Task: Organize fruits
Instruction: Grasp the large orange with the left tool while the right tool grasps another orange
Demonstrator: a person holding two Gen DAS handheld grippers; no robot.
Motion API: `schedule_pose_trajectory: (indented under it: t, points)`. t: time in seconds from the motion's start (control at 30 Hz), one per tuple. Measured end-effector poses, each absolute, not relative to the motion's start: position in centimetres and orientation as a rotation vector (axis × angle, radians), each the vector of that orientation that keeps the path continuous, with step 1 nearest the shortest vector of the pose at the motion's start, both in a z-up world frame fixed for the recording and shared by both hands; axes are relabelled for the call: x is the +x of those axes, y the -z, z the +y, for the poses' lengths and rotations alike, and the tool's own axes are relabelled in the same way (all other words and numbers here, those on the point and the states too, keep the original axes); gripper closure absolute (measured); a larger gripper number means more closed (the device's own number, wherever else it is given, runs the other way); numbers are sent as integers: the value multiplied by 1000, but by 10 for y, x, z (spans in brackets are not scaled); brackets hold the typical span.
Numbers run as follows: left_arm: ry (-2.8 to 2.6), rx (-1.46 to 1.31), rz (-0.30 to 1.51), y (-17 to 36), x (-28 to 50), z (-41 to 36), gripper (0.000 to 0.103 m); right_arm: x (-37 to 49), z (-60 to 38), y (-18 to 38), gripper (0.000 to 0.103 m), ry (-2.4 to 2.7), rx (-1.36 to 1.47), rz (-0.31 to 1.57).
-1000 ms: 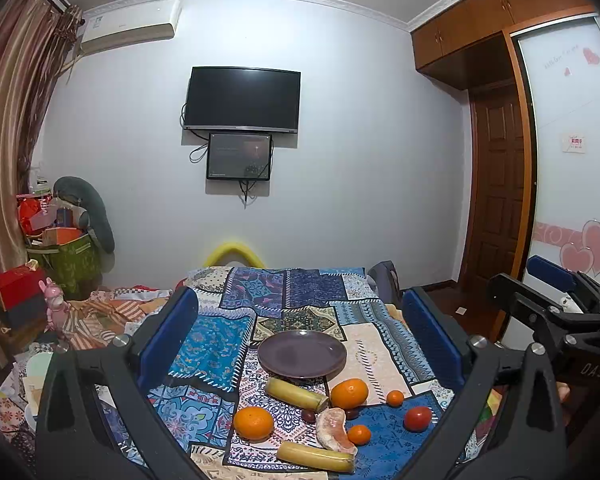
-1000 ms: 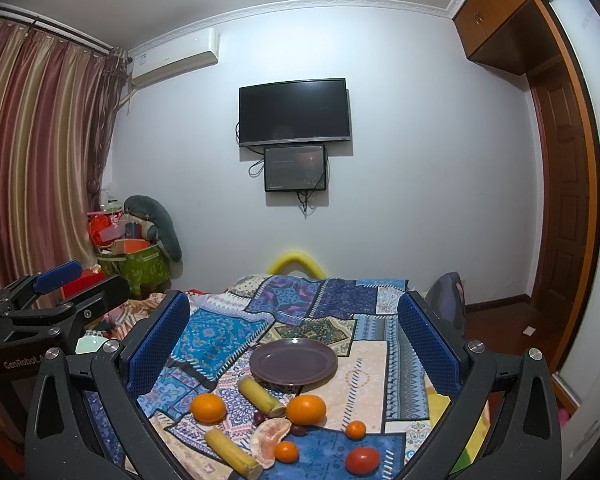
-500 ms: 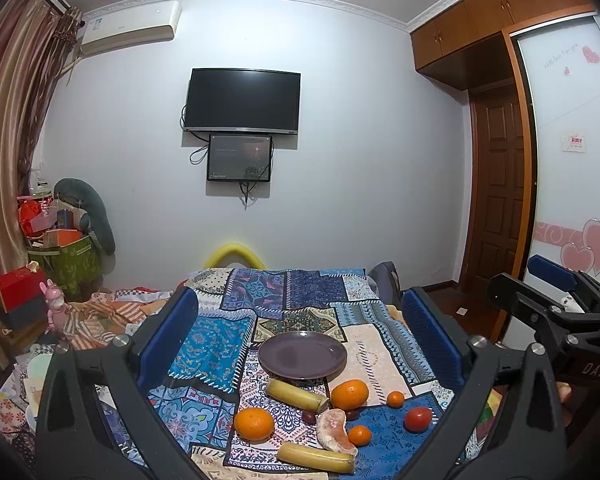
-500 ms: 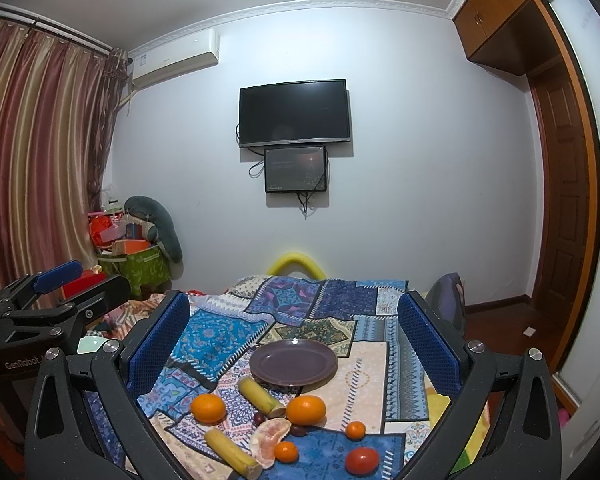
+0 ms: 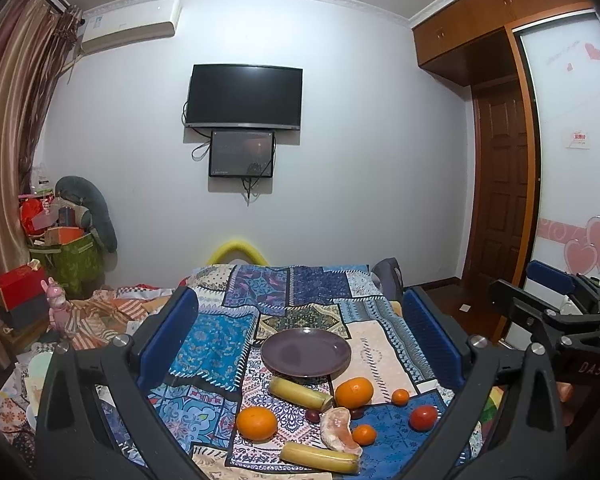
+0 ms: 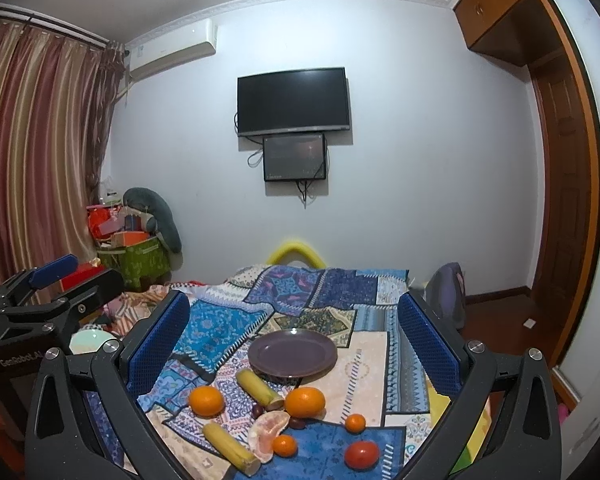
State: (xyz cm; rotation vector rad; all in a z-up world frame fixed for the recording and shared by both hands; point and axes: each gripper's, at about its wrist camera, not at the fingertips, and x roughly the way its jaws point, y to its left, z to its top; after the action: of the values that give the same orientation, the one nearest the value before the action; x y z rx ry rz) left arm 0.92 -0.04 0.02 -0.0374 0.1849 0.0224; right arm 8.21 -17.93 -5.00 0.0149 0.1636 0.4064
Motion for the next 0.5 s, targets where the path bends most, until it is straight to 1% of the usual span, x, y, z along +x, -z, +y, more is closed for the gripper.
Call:
schedule_pose_trajectory:
  t: [0.13,0.2,0.27,0.33,0.4,0.43,0.47,0.5]
  points:
    - [-42,-21,210,7,21,6,1,93,-183,59,0,-396,22,195]
    - [-48,-24,219,11,30,10,6,102,-187,65,0,-388,26,222]
    - [-52,-25,224,16,43,16,17,109,-191,70,1,-375,27,239]
    - [-59,1,242,21,53,23,20,118,-194,75,5,-367,26,268]
    - [-73,22,266,27,66,34,23,128,-199,81,13,-370,27,302]
    - [-81,34,273,29,71,38,25,132,-201,84,14,-371,28,315]
    - [-89,34,297,34,79,45,27,138,-203,88,18,-368,26,335]
    - [-99,73,308,33,82,51,28,142,-205,91,23,-364,23,349]
